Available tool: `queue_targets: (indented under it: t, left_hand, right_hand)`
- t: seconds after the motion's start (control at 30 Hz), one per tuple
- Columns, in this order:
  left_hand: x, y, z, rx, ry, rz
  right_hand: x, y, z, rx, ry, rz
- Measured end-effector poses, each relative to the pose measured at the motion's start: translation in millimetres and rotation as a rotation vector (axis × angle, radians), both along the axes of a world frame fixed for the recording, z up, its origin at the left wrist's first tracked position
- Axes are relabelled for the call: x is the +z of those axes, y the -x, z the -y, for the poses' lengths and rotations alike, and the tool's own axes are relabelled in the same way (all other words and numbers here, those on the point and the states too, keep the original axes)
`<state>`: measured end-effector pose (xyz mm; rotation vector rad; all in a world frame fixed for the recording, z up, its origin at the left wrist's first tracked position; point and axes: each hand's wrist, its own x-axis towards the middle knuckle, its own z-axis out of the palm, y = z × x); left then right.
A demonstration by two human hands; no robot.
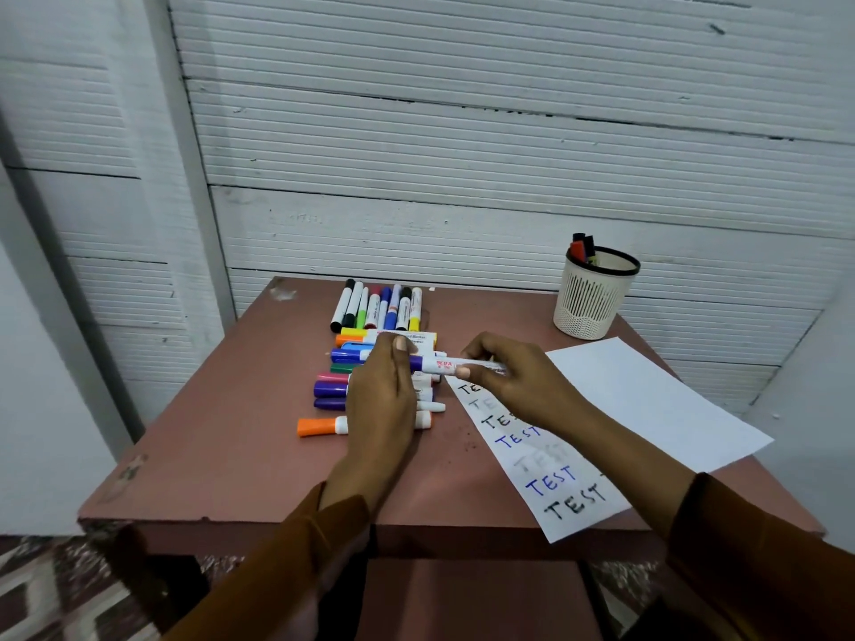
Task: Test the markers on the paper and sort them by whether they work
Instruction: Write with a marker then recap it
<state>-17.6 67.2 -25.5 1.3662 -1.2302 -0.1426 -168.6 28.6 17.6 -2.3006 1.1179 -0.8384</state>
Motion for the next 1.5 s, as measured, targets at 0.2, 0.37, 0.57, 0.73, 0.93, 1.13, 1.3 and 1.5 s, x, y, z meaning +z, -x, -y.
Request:
queue_targets:
  t: [0.2,0.37,0.57,0.73,0.93,1.13,1.3,1.5]
  left_hand:
    - [1.4,-9.9,-0.8,-0.002,0.301,-0.237]
    - [-1.8,-9.2,0.9,-0.047,0.366,-0.22]
    - [-3.6,-9.6,1.7,-0.067,0.333,-0.258]
    - [-2.8,-11.4,2.9,-0.078,0.353,-0.289]
    - [0.9,-16.3,2.2,-0.052,0.409,-0.367]
    - [8.0,-22.9,-1.5,-0.059,0.453,-0.392]
    - [21.3,-50.6,-1.2,0.016,0.461,-0.332]
    - [13.5,-90.2,7.4,0.155,0.425,-0.332]
  right_hand:
    - [2.3,-19.4,10.9,-0.026,-0.101,0.018]
    - [-6.8,-57.4,25.5,-0.093,0.031,-0.156]
    - [-14.6,-75.8,29.5,-0.137,0.096,-0.267]
    - [-9.8,-70.0,21.6,-0.126,0.131,-0.254]
    - [-10.3,-44.1,-4.1,0.195,0.19,-0.257]
    - [-28.4,-38.7,-15.9,0.191,0.265,-0.346]
    - [-27.0,-35.1,-12.7,0.183,0.233,-0.302]
    - [-11.8,-34.3,1.4,0.051,0.264,-0.164]
